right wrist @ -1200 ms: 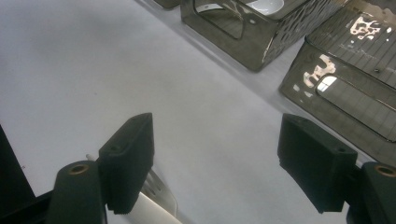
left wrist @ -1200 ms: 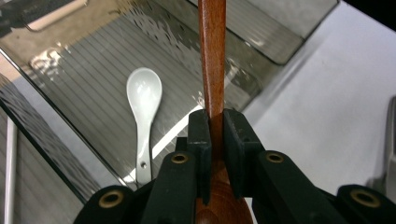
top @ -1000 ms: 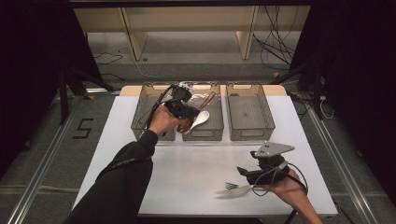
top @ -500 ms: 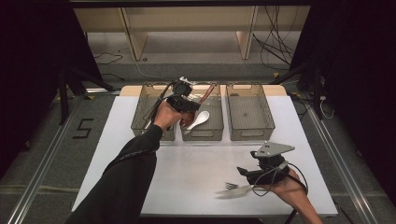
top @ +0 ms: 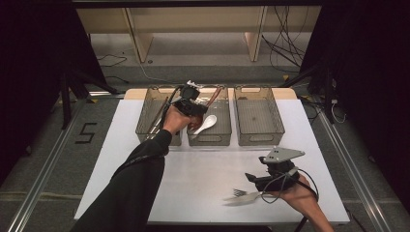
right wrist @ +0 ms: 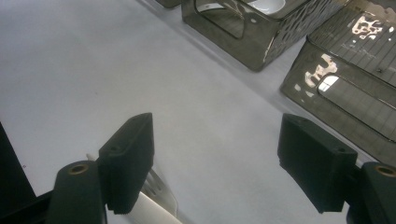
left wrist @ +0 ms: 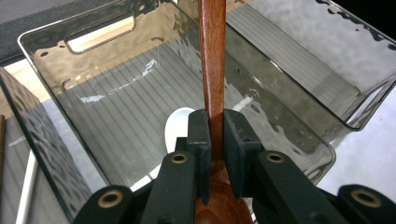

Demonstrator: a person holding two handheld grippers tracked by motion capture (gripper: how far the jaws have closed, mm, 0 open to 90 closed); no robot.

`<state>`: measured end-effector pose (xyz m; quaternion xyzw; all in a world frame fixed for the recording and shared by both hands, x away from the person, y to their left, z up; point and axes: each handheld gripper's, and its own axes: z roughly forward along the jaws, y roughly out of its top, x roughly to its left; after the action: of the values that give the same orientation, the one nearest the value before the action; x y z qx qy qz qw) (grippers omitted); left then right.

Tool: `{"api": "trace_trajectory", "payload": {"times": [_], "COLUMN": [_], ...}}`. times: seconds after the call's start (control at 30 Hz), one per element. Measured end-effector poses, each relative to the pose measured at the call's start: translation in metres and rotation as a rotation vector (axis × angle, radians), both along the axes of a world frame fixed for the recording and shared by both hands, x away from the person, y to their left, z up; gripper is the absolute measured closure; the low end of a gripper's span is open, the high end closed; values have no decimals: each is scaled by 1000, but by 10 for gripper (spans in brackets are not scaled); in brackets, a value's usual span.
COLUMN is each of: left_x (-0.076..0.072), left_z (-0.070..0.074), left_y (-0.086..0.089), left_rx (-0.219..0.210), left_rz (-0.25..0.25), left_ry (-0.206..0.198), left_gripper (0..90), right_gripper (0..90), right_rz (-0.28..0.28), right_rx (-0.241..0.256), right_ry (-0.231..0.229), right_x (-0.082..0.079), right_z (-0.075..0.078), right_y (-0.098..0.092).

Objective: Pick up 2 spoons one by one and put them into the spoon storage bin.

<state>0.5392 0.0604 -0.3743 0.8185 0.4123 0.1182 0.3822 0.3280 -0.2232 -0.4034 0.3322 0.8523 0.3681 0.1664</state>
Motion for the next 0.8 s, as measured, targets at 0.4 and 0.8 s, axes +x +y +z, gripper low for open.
{"api": "trace_trajectory", "payload": {"times": [0.4,0.8], "left_x": [6,-7], "left_z": [-7,7], "left_y": [2,9], "left_rx": [-32,-68], "left_rz": [44,11], "left_ry": [20,32], "left_gripper": [738,538], "right_gripper": [282,282], "right_rz": [2,1], "right_rx": [-1,1], "right_ry": [2,3], "right_x": [0,0], "right_z": [0,0], "right_y": [0,0]}}
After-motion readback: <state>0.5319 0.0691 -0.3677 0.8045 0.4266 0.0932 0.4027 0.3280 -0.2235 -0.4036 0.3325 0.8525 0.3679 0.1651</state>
